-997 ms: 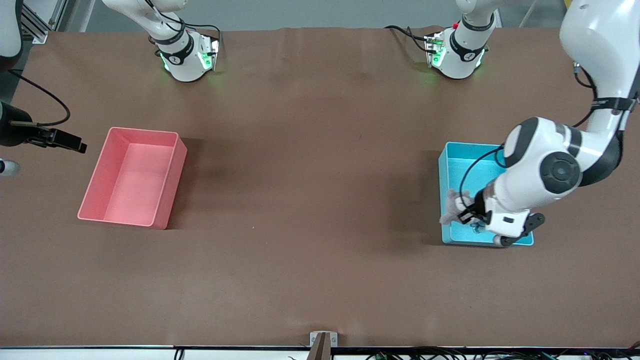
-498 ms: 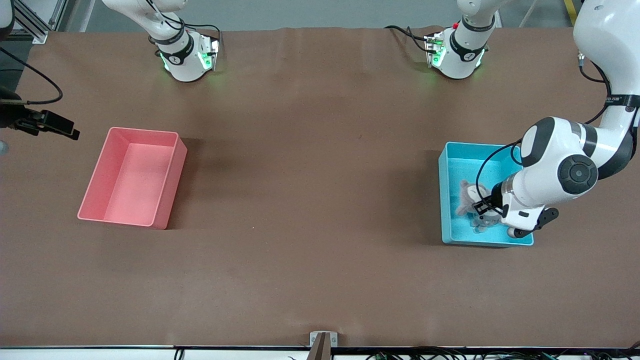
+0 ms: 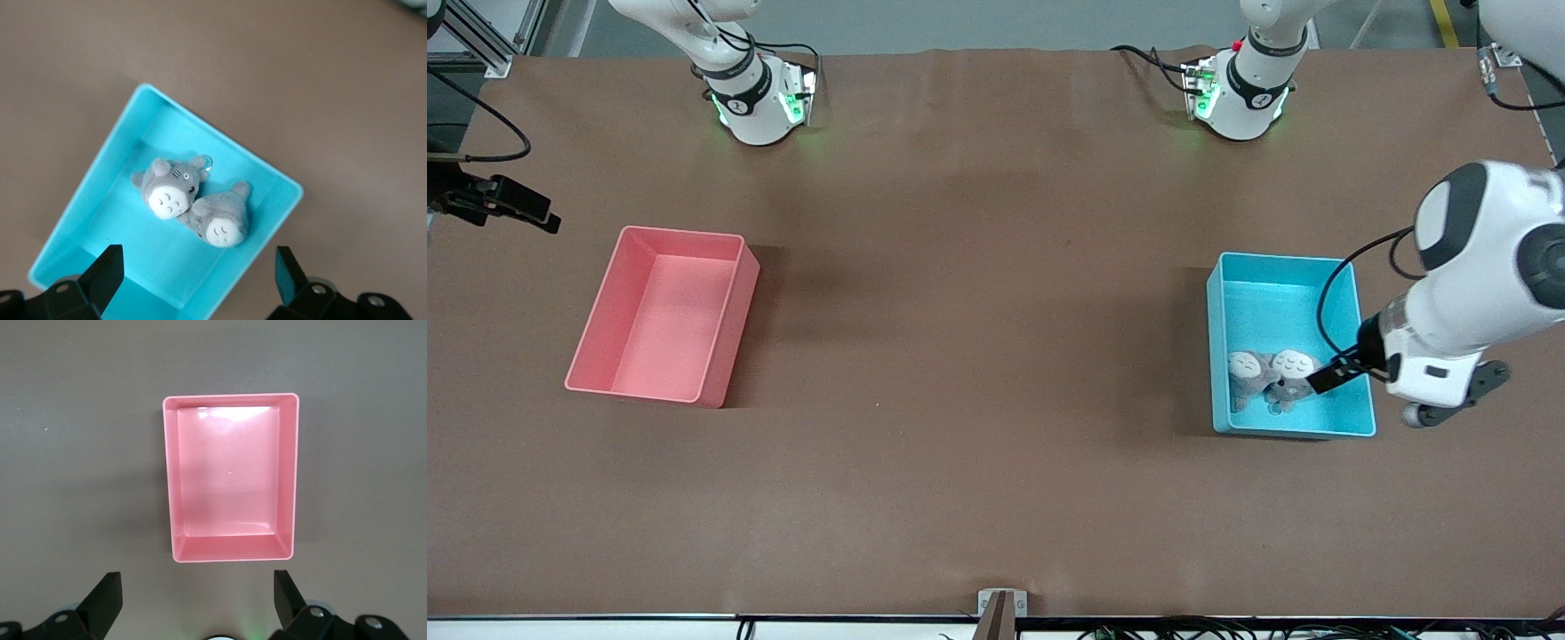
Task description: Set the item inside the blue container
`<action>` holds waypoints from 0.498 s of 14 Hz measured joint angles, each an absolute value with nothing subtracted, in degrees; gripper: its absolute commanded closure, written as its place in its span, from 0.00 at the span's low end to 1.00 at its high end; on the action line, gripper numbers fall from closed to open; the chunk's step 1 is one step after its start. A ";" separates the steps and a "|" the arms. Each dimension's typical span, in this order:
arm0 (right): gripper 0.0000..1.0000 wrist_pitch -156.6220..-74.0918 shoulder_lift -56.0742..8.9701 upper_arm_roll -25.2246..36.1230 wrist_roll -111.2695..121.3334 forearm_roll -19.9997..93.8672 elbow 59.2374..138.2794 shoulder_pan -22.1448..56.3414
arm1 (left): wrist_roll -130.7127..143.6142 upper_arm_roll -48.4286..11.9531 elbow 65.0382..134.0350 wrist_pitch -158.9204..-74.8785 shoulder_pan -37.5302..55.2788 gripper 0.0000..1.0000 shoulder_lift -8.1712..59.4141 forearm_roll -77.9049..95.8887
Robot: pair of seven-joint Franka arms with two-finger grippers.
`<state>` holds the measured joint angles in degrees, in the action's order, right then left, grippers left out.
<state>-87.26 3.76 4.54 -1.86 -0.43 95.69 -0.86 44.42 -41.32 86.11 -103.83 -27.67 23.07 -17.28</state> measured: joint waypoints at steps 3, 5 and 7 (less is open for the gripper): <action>0.00 -87.26 4.41 4.38 -1.80 -1.06 95.69 -0.85 | 38.18 -43.57 78.48 -95.35 -27.65 0.00 21.99 -17.28; 0.00 -87.19 4.98 4.35 -1.79 -1.13 95.72 -0.84 | 31.63 -43.96 76.99 -93.34 -27.61 0.00 20.94 -17.28; 0.00 -87.09 5.73 4.34 -1.79 -1.13 95.83 -0.84 | 26.57 -43.94 76.50 -91.98 -27.64 0.00 19.27 -17.28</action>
<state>-87.09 5.73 4.34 -1.79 -1.13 95.83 -0.84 26.57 -43.94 76.50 -91.98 -27.64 19.27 -17.28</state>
